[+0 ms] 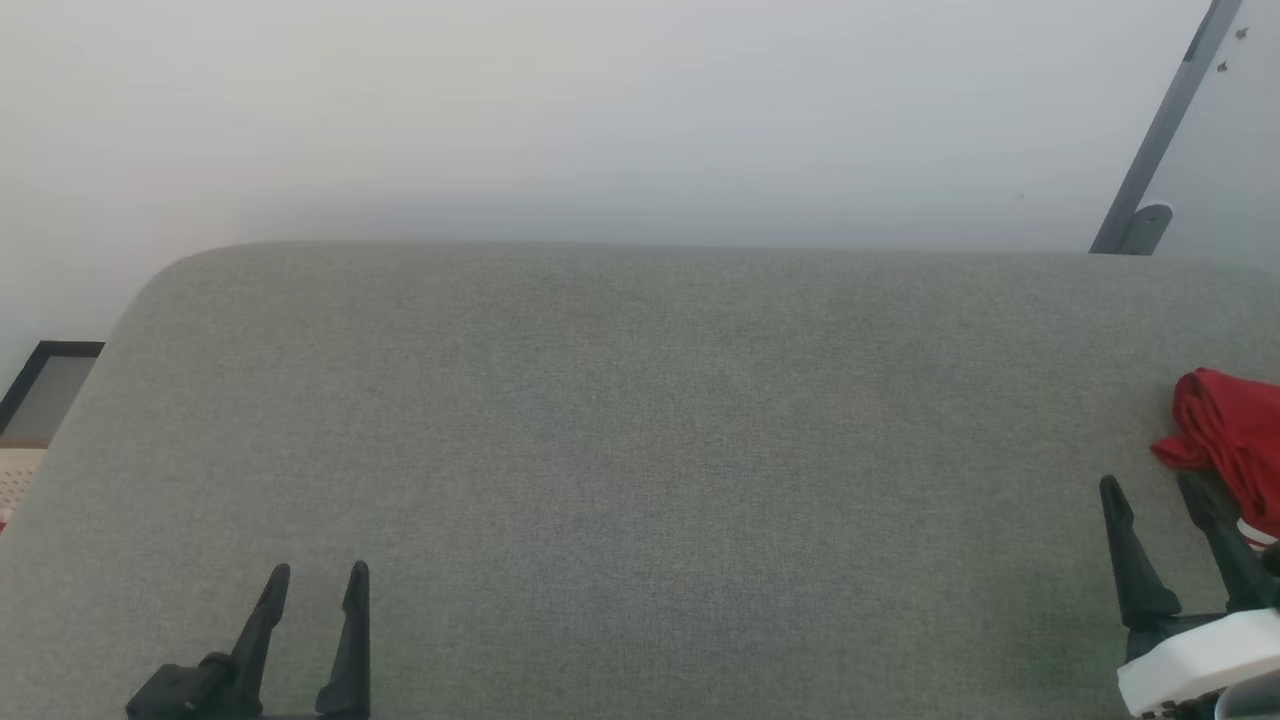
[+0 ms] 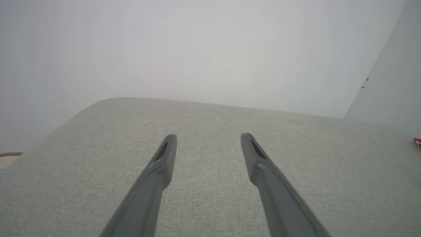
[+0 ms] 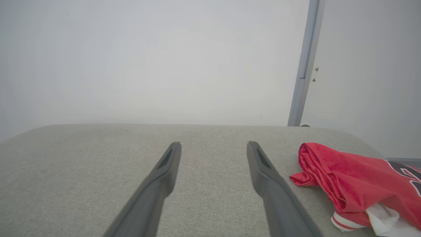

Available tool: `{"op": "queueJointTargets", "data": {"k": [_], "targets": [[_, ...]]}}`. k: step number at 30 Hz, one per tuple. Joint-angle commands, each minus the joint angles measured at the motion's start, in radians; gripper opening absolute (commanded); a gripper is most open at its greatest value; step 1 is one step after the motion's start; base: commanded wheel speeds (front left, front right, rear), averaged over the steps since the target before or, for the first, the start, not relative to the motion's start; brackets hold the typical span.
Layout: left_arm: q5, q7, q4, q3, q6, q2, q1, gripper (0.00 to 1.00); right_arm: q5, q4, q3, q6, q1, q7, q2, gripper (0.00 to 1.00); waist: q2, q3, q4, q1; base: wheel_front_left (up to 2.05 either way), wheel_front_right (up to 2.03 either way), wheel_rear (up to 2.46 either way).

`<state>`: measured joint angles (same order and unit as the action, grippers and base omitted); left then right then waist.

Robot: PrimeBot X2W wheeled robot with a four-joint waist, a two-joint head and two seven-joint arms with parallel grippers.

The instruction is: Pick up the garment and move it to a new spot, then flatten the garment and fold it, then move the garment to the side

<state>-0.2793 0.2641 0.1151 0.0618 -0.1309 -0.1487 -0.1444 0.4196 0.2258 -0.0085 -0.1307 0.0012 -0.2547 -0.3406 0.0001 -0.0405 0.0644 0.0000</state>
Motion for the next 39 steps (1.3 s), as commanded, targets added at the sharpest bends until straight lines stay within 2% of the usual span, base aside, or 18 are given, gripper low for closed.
{"op": "queueJointTargets", "data": {"k": [1, 18, 19, 24, 39], "targets": [[0.007, 0.0, -0.005, -0.001, 0.001, 0.001, -0.013, 1.0, -0.007, -0.012, -0.009, 0.0, 0.013, 0.006, 0.008, 1.0, -0.0001, -0.002, 0.0, 0.0, 0.0, 0.0, 0.0], [-0.009, 0.0, -0.012, 0.003, 0.001, 0.006, -0.018, 1.0, 0.006, -0.031, -0.021, 0.0, 0.023, 0.024, 0.031, 1.0, -0.0001, -0.003, -0.007, 0.0, 0.0, 0.0, 0.0], [-0.006, 0.0, -0.011, 0.001, 0.0, 0.005, -0.006, 0.0, 0.001, -0.026, -0.022, 0.0, 0.015, 0.022, 0.027, 0.0, -0.0001, -0.002, -0.007, 0.0, 0.0, 0.0, 0.0], [-0.011, 0.0, 0.023, -0.004, 0.0, 0.018, -0.015, 0.0, 0.001, 0.008, -0.015, 0.0, 0.032, 0.022, 0.052, 0.0, -0.0001, -0.002, -0.007, 0.0, 0.0, 0.0, 0.0], [-0.29, -0.079, 0.044, 0.008, 0.0, 0.034, 0.044, 0.0, 0.252, 0.009, -0.036, 0.0, -0.001, 0.096, 0.102, 0.0, -0.0001, 0.004, -0.015, 0.0, 0.0, 0.0, 0.0]]}}
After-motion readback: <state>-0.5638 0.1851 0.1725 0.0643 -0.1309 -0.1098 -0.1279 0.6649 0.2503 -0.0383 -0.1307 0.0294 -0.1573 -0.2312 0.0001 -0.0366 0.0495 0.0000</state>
